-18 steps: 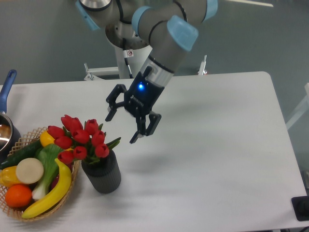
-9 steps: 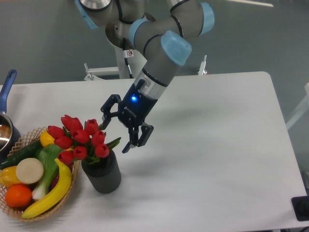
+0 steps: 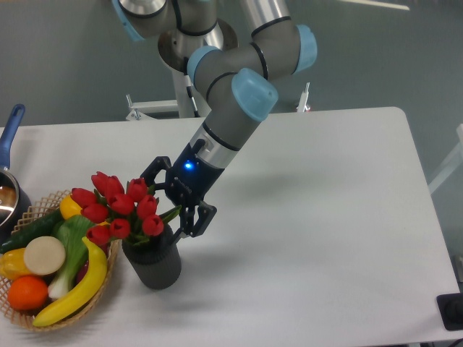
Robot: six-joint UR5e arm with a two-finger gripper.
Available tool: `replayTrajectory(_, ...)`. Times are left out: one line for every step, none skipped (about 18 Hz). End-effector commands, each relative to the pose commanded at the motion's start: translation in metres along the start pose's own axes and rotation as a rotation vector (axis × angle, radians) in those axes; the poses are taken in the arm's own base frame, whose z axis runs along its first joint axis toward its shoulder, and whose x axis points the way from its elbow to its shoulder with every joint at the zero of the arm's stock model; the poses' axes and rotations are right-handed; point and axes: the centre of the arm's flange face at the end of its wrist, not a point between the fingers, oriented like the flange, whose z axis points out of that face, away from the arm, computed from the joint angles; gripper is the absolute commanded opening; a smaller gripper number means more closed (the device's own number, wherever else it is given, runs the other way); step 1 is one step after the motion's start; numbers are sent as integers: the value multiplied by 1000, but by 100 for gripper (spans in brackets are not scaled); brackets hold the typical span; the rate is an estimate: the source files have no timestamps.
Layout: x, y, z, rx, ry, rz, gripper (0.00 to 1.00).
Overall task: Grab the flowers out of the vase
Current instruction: 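Lower the gripper around the tulip stems just above the vase rim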
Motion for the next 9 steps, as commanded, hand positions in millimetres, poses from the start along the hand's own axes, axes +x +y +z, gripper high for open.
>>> replayTrajectory(2,-1,3,-1,7,3,100)
replayTrajectory(3,0,4,0,7,3,100)
replayTrajectory(3,-1,3,0,6,7,100)
replayTrajectory(6,0,5,0,10,4,100)
replayTrajectory(9,1,6,0,15,2,100)
replayTrajectory(9,1,6,1,16,0,100)
replayTrajectory(12,-2,9,1,23,6,100)
replayTrajectory(13,-2,11,0,26,7,100)
replayTrajectory(14,-2,12,0,28,7,100)
